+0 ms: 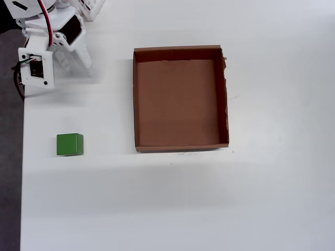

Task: Grasp a green cube and put it in a box.

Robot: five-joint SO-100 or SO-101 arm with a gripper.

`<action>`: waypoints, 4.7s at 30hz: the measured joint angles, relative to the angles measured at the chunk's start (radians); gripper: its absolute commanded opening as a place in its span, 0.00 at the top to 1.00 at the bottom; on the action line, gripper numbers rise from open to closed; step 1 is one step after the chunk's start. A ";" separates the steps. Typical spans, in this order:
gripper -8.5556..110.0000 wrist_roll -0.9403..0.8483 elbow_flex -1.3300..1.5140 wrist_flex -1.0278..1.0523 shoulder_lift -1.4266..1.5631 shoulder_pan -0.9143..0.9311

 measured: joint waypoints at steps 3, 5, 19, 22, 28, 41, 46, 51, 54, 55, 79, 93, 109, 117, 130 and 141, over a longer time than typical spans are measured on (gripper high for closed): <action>0.75 0.008 0.000 0.000 0.000 0.000; 0.75 0.009 0.000 0.000 0.000 0.000; 0.75 0.009 0.000 0.000 0.000 0.000; 0.75 0.009 0.000 0.000 0.000 0.000; 0.75 0.009 0.000 0.000 0.000 0.000; 0.71 0.009 0.000 0.000 0.000 0.000; 0.72 0.009 0.000 0.000 0.000 0.009; 0.67 0.009 -0.002 -0.015 -0.011 0.020; 0.66 0.008 -0.058 -0.037 -0.087 0.048; 0.65 0.003 -0.086 -0.049 -0.135 0.057; 0.59 -0.242 -1.103 -0.127 -1.361 0.132; 0.60 -0.377 -1.278 -0.304 -1.677 0.147; 0.62 -0.417 -1.304 -0.347 -1.801 0.147; 0.64 -0.417 -1.336 -0.333 -1.835 0.121; 0.70 -0.417 -1.347 -0.318 -1.862 0.107; 0.74 -0.416 -1.347 -0.318 -1.862 0.103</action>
